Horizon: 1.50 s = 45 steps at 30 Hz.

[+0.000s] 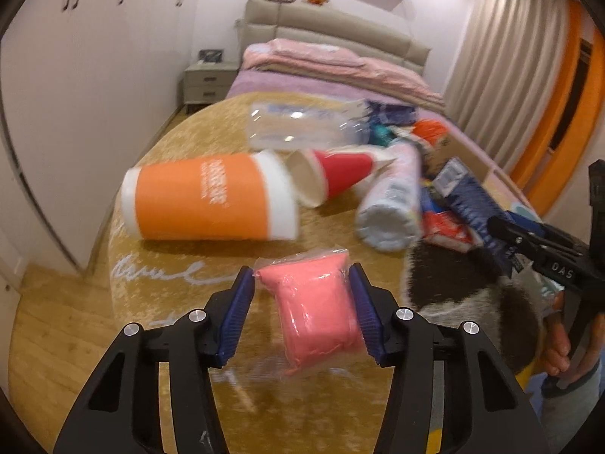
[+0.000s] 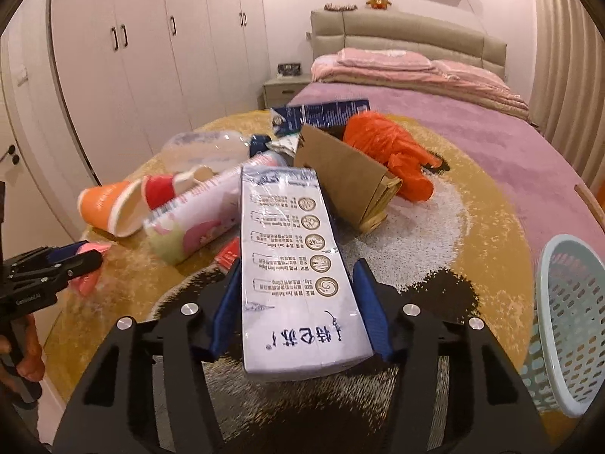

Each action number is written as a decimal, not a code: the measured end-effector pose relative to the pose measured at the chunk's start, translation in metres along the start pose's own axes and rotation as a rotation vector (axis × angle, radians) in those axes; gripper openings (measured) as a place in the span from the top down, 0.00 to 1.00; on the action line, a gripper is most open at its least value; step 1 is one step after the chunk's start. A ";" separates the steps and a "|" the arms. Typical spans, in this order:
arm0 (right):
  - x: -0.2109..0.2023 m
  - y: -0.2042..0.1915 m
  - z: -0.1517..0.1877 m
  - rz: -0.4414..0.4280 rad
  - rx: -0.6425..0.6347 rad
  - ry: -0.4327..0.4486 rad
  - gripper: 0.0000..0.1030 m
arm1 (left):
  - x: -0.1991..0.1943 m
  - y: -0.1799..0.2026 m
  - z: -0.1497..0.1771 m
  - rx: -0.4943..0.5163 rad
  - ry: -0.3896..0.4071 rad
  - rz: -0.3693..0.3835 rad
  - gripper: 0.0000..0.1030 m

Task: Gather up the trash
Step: 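Carry the pink bag and white carton to the blue basket and release both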

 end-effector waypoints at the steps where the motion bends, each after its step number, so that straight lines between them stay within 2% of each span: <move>1: -0.005 0.000 0.000 -0.002 0.007 0.012 0.47 | -0.003 0.004 -0.001 0.007 0.011 0.011 0.52; 12: -0.064 0.028 -0.006 0.050 0.104 0.135 0.48 | -0.020 0.084 -0.029 0.143 0.112 0.145 0.52; 17: -0.097 0.066 -0.002 0.148 0.155 0.182 0.48 | -0.015 0.137 -0.042 0.222 0.130 0.220 0.52; 20: -0.113 0.092 0.004 0.246 0.175 0.176 0.48 | -0.009 0.173 -0.047 0.279 0.135 0.264 0.52; 22: -0.123 0.110 0.008 0.288 0.202 0.172 0.48 | -0.002 0.198 -0.050 0.319 0.124 0.264 0.52; 28: -0.148 0.188 0.032 0.410 0.365 0.133 0.48 | 0.018 0.274 -0.055 0.401 0.079 0.374 0.52; 35: -0.150 0.271 0.068 0.456 0.554 0.045 0.48 | 0.043 0.356 -0.053 0.452 0.007 0.502 0.52; 40: -0.130 0.297 0.088 0.453 0.587 -0.045 0.48 | 0.078 0.409 -0.046 0.490 -0.071 0.553 0.52; 45: -0.111 0.313 0.095 0.426 0.616 -0.112 0.47 | 0.119 0.437 -0.037 0.498 -0.153 0.557 0.52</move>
Point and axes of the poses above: each gripper's, at about its wrist camera, not at the fingertips, and x roughly the way its jaws point, y to its right, z to its underside, the point moved 5 cm from there along x, roughly the way its jaws point, and after that the axes turned 3 degrees about -z, right-handed, at the moved point
